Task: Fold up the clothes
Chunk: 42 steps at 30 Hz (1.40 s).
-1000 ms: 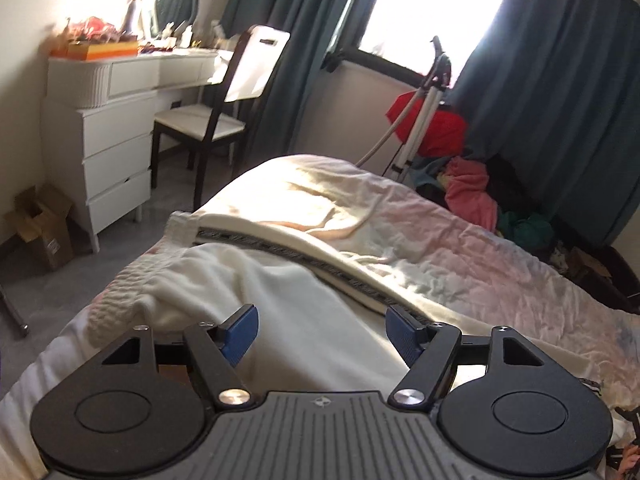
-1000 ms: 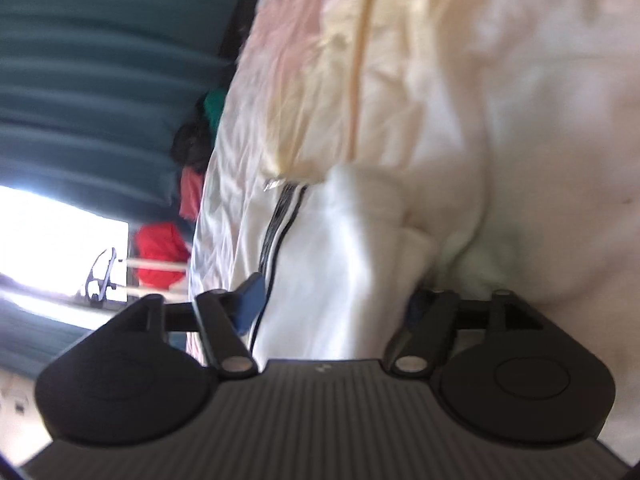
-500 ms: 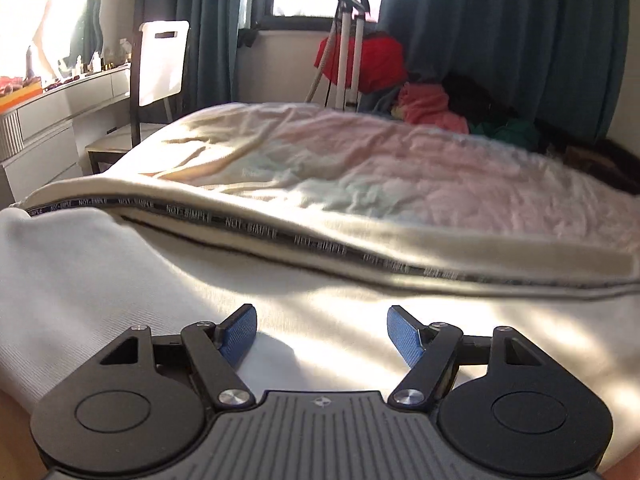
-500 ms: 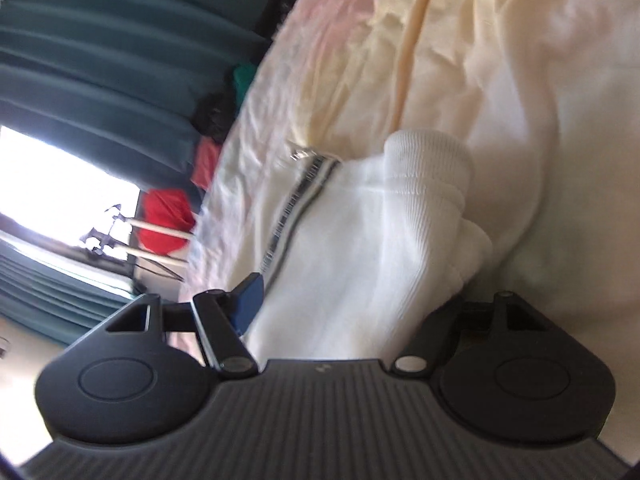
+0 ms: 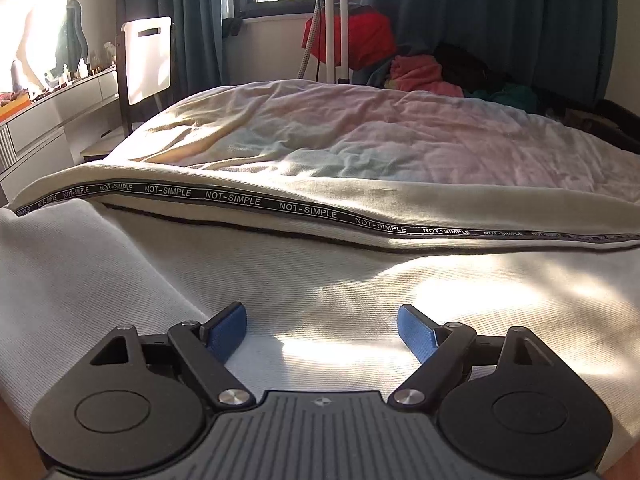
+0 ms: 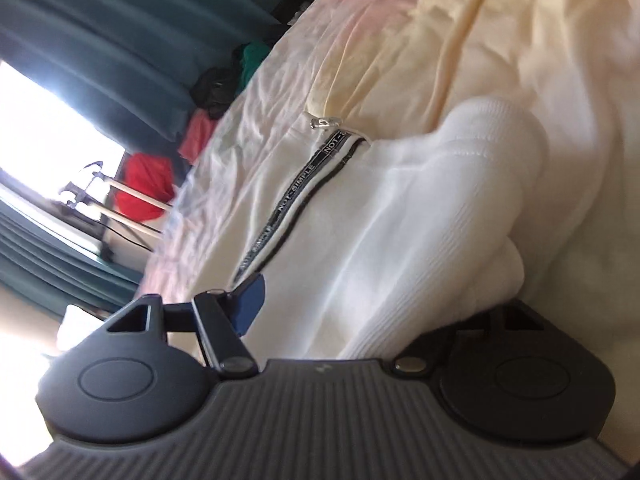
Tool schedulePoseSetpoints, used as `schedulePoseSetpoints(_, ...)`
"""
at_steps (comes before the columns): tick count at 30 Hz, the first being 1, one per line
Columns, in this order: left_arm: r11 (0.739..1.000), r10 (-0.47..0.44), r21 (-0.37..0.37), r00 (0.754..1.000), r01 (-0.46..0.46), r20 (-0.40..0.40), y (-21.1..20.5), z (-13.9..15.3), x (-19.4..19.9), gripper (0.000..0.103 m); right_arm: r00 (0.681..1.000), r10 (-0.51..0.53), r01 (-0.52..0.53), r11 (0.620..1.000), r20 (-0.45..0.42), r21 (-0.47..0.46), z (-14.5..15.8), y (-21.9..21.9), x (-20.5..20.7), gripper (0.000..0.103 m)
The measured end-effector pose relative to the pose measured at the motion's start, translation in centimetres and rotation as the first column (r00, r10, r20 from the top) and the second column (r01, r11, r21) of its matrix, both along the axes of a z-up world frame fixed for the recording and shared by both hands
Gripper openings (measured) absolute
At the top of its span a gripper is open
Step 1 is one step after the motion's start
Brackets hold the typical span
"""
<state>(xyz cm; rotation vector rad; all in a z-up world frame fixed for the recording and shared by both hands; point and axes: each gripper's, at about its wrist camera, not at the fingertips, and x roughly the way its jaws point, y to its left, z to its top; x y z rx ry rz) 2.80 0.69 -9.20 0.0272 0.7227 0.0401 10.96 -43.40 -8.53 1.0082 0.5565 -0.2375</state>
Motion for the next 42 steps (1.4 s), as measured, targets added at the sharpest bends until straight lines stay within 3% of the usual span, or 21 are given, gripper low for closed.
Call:
schedulePoseSetpoints(2,1.000,-0.005,-0.001,1.000,0.005,0.000,0.1,0.0,0.0,0.085,0.999,-0.016,0.014,0.998,-0.032,-0.060,0.3,0.5,0.5,0.056)
schedulePoseSetpoints(3,1.000,-0.007,0.000,1.000,0.007,0.000,0.1,0.0,0.0,0.085,0.998,-0.039,0.035,0.996,-0.049,-0.077,0.2,0.5,0.3,0.038)
schedulePoseSetpoints(4,1.000,-0.009,0.000,1.000,0.009,0.000,0.1,-0.1,0.0,0.085,0.996,-0.061,0.055,0.994,-0.065,-0.094,0.2,0.5,0.1,0.026)
schedulePoseSetpoints(8,1.000,-0.015,0.002,1.000,0.015,0.003,0.1,-0.1,-0.1,0.086,0.989,-0.147,0.145,0.988,-0.037,-0.047,0.3,0.3,-0.1,0.015)
schedulePoseSetpoints(12,1.000,-0.020,-0.002,1.000,0.020,0.003,0.2,0.0,-0.1,0.086,0.990,-0.141,0.144,0.965,0.031,-0.221,3.9,2.4,0.7,0.013)
schedulePoseSetpoints(14,1.000,-0.022,0.000,1.000,0.022,0.002,0.2,0.0,-0.1,0.086,0.992,-0.096,0.121,0.922,0.084,-0.368,6.4,4.8,0.9,0.013)
schedulePoseSetpoints(16,1.000,-0.022,-0.003,1.000,0.022,0.000,0.3,0.2,-0.1,0.086,0.991,-0.043,0.104,0.856,0.130,-0.506,8.9,7.2,1.1,0.013)
schedulePoseSetpoints(20,0.999,-0.015,-0.030,1.000,0.015,-0.005,0.7,0.6,-0.1,0.085,0.965,0.124,0.087,0.676,0.229,-0.731,13.2,15.2,-0.4,0.013)
schedulePoseSetpoints(24,0.994,0.021,-0.104,1.000,-0.020,0.008,2.1,1.7,-0.6,0.085,0.912,0.335,0.035,0.514,0.237,-0.857,13.7,24.4,-2.1,0.013)
schedulePoseSetpoints(26,0.987,0.051,-0.152,0.998,-0.047,0.022,3.1,2.6,-1.0,0.085,0.882,0.439,-0.052,0.445,0.168,-0.894,12.2,28.8,-2.6,0.013)
schedulePoseSetpoints(29,0.969,0.081,-0.235,0.996,-0.071,0.032,4.5,3.5,-1.4,0.085,0.805,0.593,-0.243,0.286,-0.028,-0.927,7.6,34.3,-2.8,0.013)
schedulePoseSetpoints(31,0.938,0.051,-0.344,0.999,-0.045,0.009,5.4,3.6,-1.5,0.084,0.733,0.662,-0.345,0.160,-0.158,-0.925,4.3,37.0,-3.3,0.013)
schedulePoseSetpoints(33,0.896,0.019,-0.444,1.000,-0.018,-0.002,6.0,3.4,-1.5,0.083,0.704,0.667,-0.375,0.059,-0.243,-0.925,2.1,38.8,-3.9,0.013)
schedulePoseSetpoints(35,0.871,-0.002,-0.492,1.000,0.004,0.004,6.2,3.4,-1.6,0.083,0.709,0.659,-0.363,0.039,-0.249,-0.931,1.9,38.9,-3.9,0.013)
schedulePoseSetpoints(38,0.853,-0.015,-0.521,0.999,0.032,0.036,6.3,3.5,-1.5,0.083,0.705,0.672,-0.386,0.095,-0.227,-0.918,2.7,37.6,-3.5,0.013)
schedulePoseSetpoints(40,0.839,-0.018,-0.543,0.998,0.046,0.057,6.4,3.7,-1.5,0.083,0.719,0.665,-0.373,0.123,-0.203,-0.920,3.3,38.0,-3.5,0.013)
schedulePoseSetpoints(42,0.820,-0.019,-0.569,0.997,0.059,0.076,6.8,3.9,-1.6,0.083,0.716,0.680,-0.329,0.133,-0.155,-0.935,4.6,39.8,-4.7,0.013)
